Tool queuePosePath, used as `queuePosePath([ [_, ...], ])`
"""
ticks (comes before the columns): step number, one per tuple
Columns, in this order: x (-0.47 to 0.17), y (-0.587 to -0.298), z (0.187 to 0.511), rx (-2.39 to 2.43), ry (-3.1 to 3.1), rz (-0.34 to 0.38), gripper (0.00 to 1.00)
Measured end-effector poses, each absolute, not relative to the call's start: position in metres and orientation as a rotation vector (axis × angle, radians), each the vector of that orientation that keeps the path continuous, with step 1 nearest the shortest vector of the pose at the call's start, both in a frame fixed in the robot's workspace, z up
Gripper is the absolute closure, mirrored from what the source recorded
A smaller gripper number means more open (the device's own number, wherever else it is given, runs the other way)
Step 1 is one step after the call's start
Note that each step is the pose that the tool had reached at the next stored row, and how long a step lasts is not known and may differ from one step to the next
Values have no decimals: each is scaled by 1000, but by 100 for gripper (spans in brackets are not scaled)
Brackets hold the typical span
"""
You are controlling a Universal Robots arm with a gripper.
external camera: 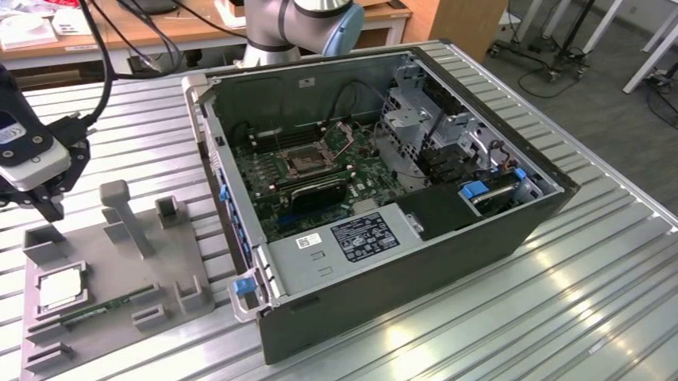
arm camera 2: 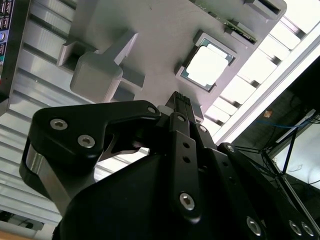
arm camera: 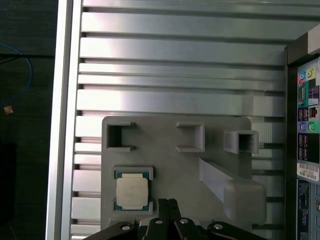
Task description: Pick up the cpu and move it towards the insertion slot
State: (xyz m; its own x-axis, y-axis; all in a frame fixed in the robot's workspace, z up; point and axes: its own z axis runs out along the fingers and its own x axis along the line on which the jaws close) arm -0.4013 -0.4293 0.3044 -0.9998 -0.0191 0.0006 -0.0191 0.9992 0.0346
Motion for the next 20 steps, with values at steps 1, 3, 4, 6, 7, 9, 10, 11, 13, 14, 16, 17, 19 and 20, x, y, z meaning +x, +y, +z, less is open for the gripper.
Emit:
queuePosePath([
  [1,-401,-429,304,30,-3140,-54,89],
  [3,-401,-429,303,30,-3140,-54,89],
  [4,-401,-429,303,30,-3140,-54,89],
  [6,-401,-429,302,30,-3140,-54,89],
  [7,-401,-429,301,30,-3140,-54,89],
  [9,-401,-429,301,30,-3140,-54,89],
  [10,-401,-429,300,30,-3140,-54,89],
  [11,-402,-429,300,30,-3140,-54,89],
  [13,-403,-429,299,30,-3140,-54,89],
  [14,-403,-429,299,30,-3140,-54,89],
  [16,-405,-429,298,30,-3140,-54,89],
  [17,-405,-429,297,30,-3140,-54,89],
  [19,-407,-429,296,30,-3140,-54,89],
  [20,-408,-429,296,30,-3140,-54,89],
])
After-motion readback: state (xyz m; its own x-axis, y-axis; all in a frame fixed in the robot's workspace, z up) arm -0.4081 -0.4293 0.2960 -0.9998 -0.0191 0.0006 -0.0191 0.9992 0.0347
